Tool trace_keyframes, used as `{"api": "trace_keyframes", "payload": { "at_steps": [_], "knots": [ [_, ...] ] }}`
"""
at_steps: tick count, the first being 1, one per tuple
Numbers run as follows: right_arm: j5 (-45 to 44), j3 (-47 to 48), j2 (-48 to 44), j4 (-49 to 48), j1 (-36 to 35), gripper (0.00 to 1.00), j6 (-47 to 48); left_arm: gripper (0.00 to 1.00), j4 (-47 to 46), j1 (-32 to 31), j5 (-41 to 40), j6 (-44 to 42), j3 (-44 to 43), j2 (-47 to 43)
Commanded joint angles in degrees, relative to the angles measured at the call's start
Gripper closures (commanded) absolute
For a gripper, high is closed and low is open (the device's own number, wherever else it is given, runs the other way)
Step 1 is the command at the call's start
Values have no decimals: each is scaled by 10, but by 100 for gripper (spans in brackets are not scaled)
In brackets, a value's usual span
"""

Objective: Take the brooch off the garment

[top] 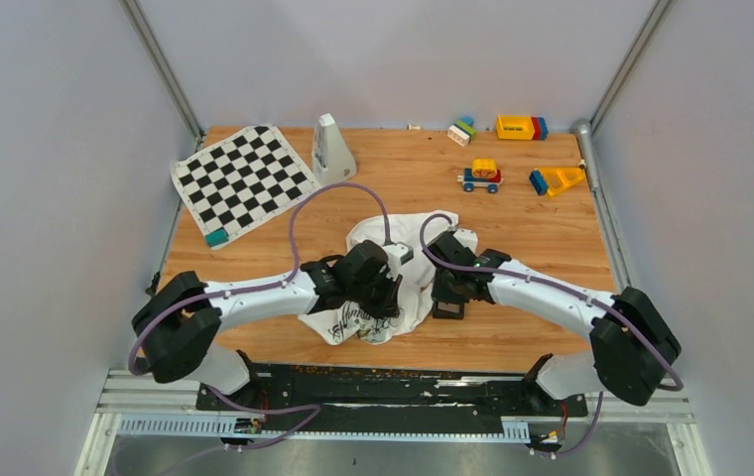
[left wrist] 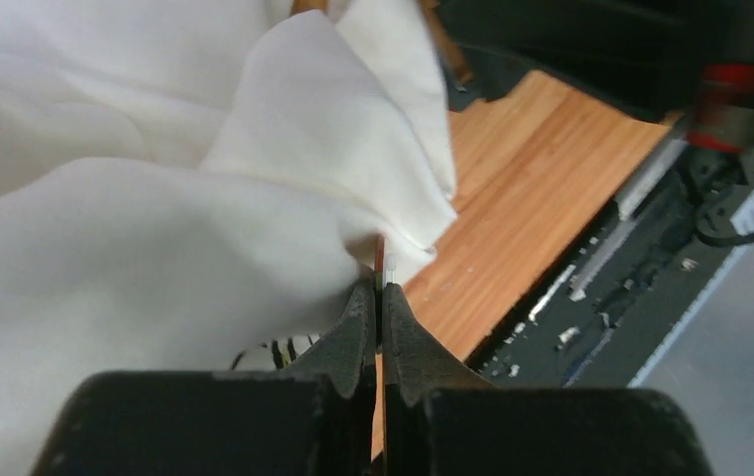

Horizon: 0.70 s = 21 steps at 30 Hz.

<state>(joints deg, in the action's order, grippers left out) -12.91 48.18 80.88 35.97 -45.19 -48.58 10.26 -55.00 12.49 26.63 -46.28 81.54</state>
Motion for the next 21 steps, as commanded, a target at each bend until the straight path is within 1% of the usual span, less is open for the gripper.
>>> {"api": "trace_keyframes", "payload": {
  "at_steps": [1,2,4,5,6,8,11,14,16,18,19,20,21],
  "knots": [
    [18,-18,-79,-10,1,100,15,100,-3,6,-54,12,-25,51],
    [23,-25,-97,-11,1,100,19,100,-2,14,-61,12,-23,63],
    [38,-38,-131,-13,2,100,29,100,-2,53,-61,14,-14,76],
    [48,-43,-147,-13,2,100,32,100,-5,86,-54,15,-10,80],
    [58,-48,-162,-14,2,100,35,100,-6,102,-51,15,-2,86],
    [78,-56,-191,-13,3,100,37,100,-6,164,-49,11,4,98],
    [113,-71,-231,-14,6,100,31,100,4,218,-70,0,3,121],
    [156,-81,-256,-23,7,100,27,100,-2,284,-90,-7,0,130],
    [179,-88,-262,-37,8,100,25,100,-3,310,-95,-16,-9,126],
    [204,-93,-258,-58,8,100,26,100,5,309,-75,-35,-21,104],
    [216,-94,-254,-69,9,100,25,100,-5,304,-53,-45,-20,77],
    [226,-95,-246,-80,9,100,25,100,-16,281,-48,-58,-14,61],
    [234,-96,-239,-90,10,100,23,100,-16,264,-67,-65,-12,22]
  ]
}}
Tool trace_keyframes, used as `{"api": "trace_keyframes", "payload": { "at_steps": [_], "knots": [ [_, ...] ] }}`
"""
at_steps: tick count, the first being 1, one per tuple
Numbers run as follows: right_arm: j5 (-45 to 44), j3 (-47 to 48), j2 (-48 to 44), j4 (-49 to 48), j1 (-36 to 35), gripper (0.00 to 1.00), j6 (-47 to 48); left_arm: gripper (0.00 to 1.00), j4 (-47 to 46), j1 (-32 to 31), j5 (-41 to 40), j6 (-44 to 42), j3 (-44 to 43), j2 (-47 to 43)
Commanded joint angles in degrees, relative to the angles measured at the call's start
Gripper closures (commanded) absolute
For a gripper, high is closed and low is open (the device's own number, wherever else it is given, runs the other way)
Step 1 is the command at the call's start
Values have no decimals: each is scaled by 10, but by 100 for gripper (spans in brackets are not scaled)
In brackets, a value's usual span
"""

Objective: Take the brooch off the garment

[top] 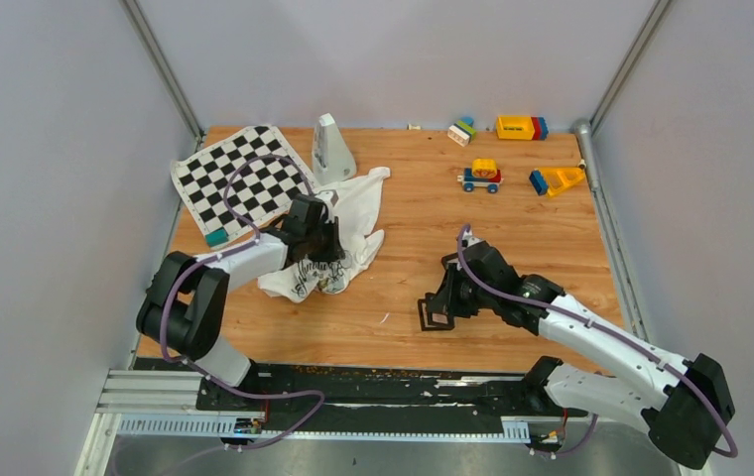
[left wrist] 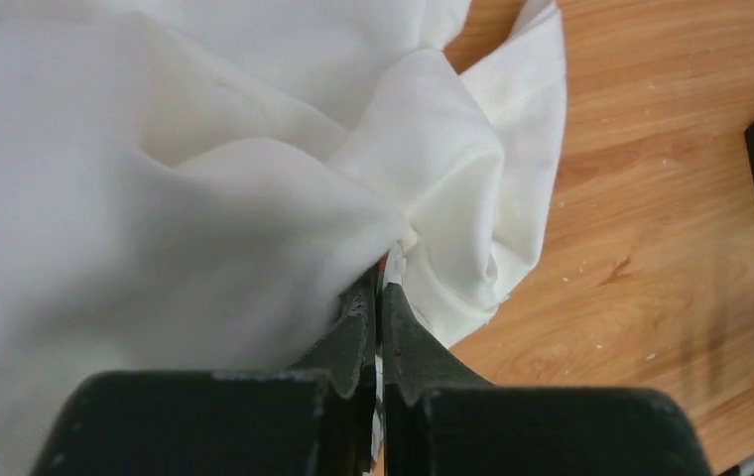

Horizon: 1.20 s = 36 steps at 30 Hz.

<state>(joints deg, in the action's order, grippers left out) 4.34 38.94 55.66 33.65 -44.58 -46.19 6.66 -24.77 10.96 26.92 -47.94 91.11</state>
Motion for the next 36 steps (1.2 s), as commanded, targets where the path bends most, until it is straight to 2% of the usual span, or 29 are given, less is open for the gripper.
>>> {"api": "trace_keyframes", "payload": {
  "at_steps": [1,4,7,11,14,15,18,31,36],
  "knots": [
    [70,-4,21,-77,5,100,-3,100,21,-78,-70,-84,7,-93],
    [99,-5,45,-109,11,100,-12,100,-4,-147,-138,-125,40,-197],
    [138,-1,67,-138,25,100,-15,100,-95,-184,-130,-176,102,-297],
    [182,13,98,-167,50,100,-5,100,-192,-197,-99,-236,179,-359],
    [204,25,124,-182,65,100,6,100,-263,-209,-62,-264,227,-361],
    [210,28,132,-187,69,100,9,100,-314,-211,-22,-287,238,-356],
    [227,37,158,-199,81,100,18,100,-413,-238,-7,-347,288,-336],
    [260,51,206,-210,92,100,30,100,-491,-272,34,-396,329,-307],
    [270,54,208,-212,93,100,26,100,-499,-274,61,-396,315,-257]
  ]
}}
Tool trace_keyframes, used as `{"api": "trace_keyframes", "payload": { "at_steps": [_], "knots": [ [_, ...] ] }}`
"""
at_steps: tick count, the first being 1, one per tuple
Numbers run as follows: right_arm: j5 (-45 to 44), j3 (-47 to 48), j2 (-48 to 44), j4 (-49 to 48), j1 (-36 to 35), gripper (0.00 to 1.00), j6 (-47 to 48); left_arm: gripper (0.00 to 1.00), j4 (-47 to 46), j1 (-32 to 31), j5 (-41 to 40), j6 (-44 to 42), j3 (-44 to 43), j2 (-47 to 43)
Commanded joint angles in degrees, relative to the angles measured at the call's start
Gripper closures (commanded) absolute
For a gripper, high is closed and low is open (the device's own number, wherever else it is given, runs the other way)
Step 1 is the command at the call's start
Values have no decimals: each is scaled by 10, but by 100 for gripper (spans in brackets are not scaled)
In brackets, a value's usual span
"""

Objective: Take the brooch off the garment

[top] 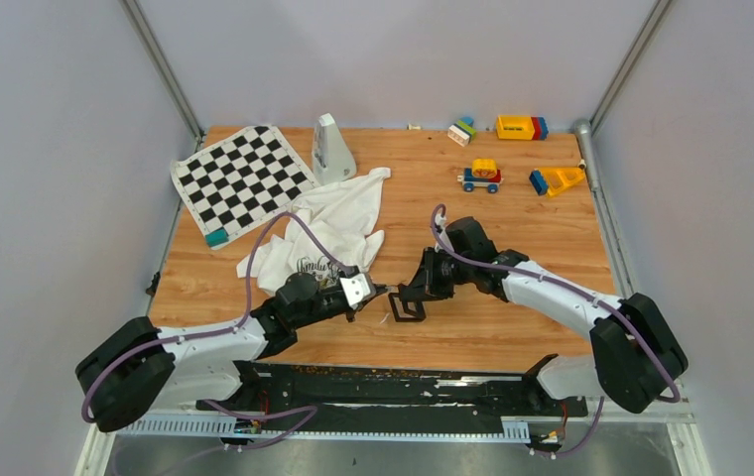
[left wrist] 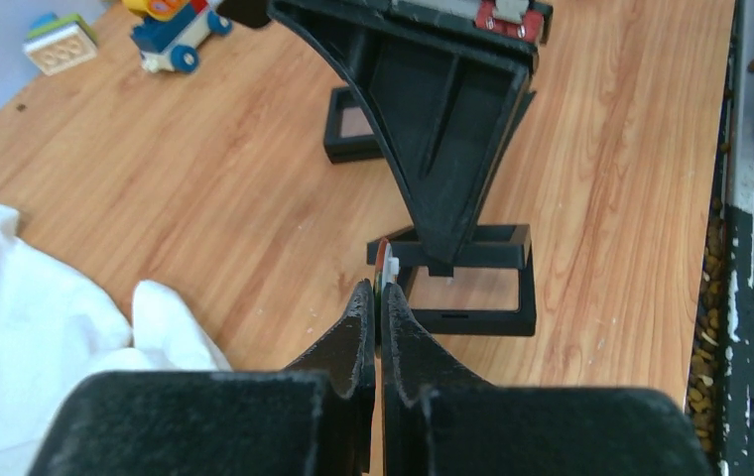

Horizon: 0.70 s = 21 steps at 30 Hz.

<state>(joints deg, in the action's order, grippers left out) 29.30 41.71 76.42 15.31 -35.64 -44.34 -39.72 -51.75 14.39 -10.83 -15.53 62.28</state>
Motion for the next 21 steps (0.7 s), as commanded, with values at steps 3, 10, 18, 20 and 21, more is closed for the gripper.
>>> {"api": "trace_keyframes", "payload": {
  "at_steps": [3,10,18,20,21],
  "knots": [
    [24,25,-4,-30,8,100,1,100,-16,-6,28,-23,-20,46],
    [66,10,-21,-53,26,100,-15,100,24,-9,17,-29,-43,83],
    [96,-14,-35,-77,60,100,-31,100,72,-27,-28,-45,-63,105],
    [108,-21,-24,-89,62,100,-33,100,63,-33,-40,-56,-57,97],
    [115,-23,-18,-97,63,100,-35,100,54,-35,-41,-57,-55,94]
  ]
}}
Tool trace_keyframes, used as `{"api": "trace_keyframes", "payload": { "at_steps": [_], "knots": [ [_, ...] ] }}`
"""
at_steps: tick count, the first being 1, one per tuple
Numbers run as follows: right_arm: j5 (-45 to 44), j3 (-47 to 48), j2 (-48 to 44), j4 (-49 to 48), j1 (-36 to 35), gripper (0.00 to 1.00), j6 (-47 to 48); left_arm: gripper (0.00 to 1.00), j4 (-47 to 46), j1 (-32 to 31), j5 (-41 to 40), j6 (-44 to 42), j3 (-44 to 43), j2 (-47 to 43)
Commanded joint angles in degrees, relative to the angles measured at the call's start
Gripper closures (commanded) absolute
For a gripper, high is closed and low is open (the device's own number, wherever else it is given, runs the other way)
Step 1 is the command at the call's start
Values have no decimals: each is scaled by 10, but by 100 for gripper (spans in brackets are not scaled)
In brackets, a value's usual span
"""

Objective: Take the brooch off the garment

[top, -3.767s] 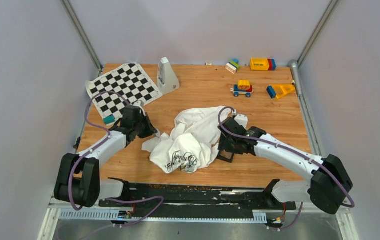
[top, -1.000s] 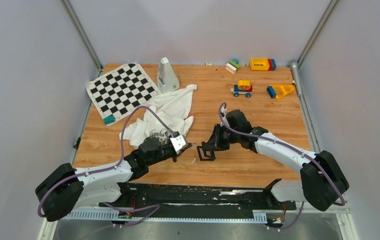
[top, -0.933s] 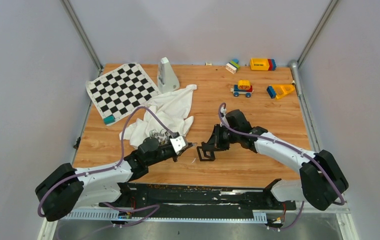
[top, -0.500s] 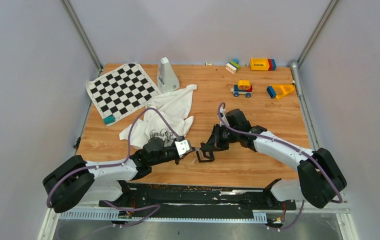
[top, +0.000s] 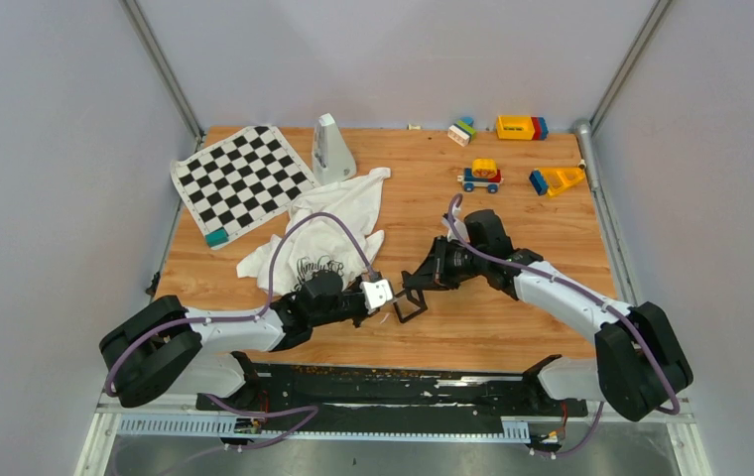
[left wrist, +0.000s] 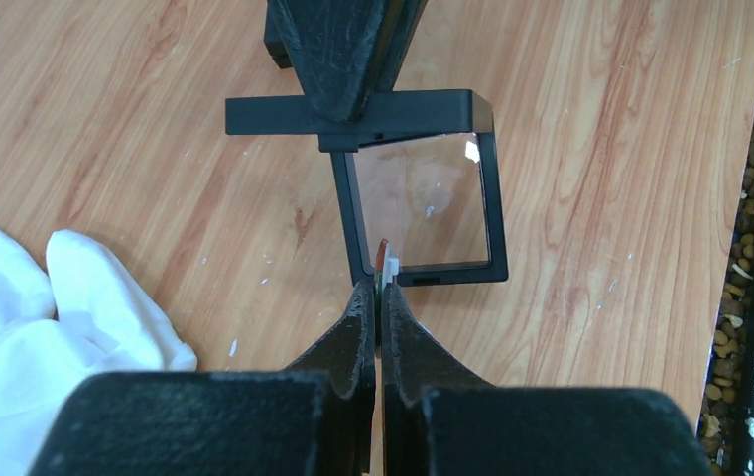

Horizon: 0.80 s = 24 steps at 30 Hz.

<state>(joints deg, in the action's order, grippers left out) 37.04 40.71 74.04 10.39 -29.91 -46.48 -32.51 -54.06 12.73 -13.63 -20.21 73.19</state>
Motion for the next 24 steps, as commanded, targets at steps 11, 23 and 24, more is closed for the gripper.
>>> {"api": "trace_keyframes", "payload": {
  "at_steps": [11,23,24],
  "knots": [
    [85,-66,38,-167,7,100,-50,100,-63,-32,-76,-48,4,-19],
    [74,-88,52,-223,7,100,-72,100,-23,-54,-84,-55,-27,25],
    [73,-90,52,-227,7,100,-74,100,-15,-56,-87,-55,-28,27]
  ]
}}
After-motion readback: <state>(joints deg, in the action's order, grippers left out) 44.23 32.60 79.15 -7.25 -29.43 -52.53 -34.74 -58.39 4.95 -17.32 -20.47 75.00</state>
